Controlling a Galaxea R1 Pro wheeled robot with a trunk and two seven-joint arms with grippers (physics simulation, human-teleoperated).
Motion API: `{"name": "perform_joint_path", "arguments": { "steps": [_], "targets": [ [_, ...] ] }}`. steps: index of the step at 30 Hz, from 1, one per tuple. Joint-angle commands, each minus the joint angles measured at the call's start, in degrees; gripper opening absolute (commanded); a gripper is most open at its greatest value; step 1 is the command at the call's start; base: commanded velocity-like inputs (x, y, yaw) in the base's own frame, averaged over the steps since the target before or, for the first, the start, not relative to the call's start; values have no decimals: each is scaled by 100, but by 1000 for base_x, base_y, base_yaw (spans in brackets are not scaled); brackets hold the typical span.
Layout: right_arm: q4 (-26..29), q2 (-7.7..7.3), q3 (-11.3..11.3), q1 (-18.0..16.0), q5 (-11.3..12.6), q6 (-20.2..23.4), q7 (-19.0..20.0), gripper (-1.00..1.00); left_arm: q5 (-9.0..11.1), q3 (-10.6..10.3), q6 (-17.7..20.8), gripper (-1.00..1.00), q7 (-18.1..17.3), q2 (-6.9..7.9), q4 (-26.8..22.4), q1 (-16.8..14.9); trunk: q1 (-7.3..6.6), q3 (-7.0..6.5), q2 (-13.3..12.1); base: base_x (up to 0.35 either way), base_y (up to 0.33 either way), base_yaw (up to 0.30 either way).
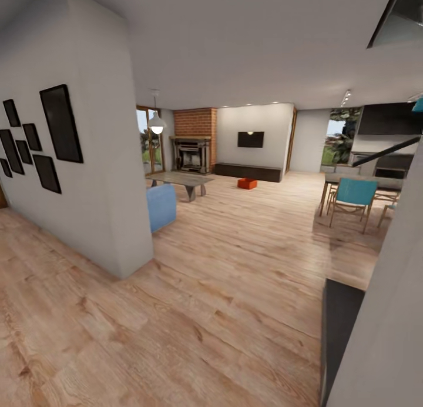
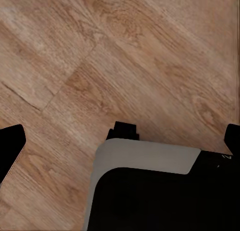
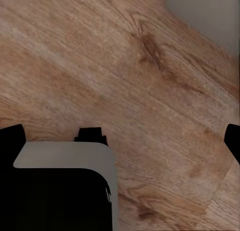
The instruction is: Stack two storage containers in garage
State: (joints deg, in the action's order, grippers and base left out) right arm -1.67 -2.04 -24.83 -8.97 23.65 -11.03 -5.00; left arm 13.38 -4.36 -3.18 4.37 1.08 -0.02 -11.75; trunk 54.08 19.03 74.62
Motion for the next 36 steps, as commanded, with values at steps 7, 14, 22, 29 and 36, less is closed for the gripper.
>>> {"name": "perform_joint_path", "arguments": {
  "steps": [7, 14, 22, 29, 36],
  "targets": [
    [-18, 4, -48, -8, 46, -31, -1, 100, 50, -47, -16, 100, 12, 1, 2, -3, 3, 7, 3, 325, 0, -56],
    [-18, -2, -56, -8, 43, -17, 6, 100, 50, -47, -16, 100, 12, 6, 2, -3, 3, 7, 3, 325, 0, -3],
    [-18, -7, -57, -8, 43, -20, 8, 100, 50, -47, -16, 100, 12, 8, 2, -3, 3, 7, 3, 325, 0, 0],
    [-18, -7, -57, -8, 43, -30, 8, 100, 50, -47, -16, 100, 12, 7, 2, -3, 3, 7, 3, 325, 0, 0],
    [-18, -8, -57, -8, 43, -31, 8, 100, 50, -47, -16, 100, 12, 7, 2, -3, 3, 7, 3, 325, 2, 0]
  ]
}}
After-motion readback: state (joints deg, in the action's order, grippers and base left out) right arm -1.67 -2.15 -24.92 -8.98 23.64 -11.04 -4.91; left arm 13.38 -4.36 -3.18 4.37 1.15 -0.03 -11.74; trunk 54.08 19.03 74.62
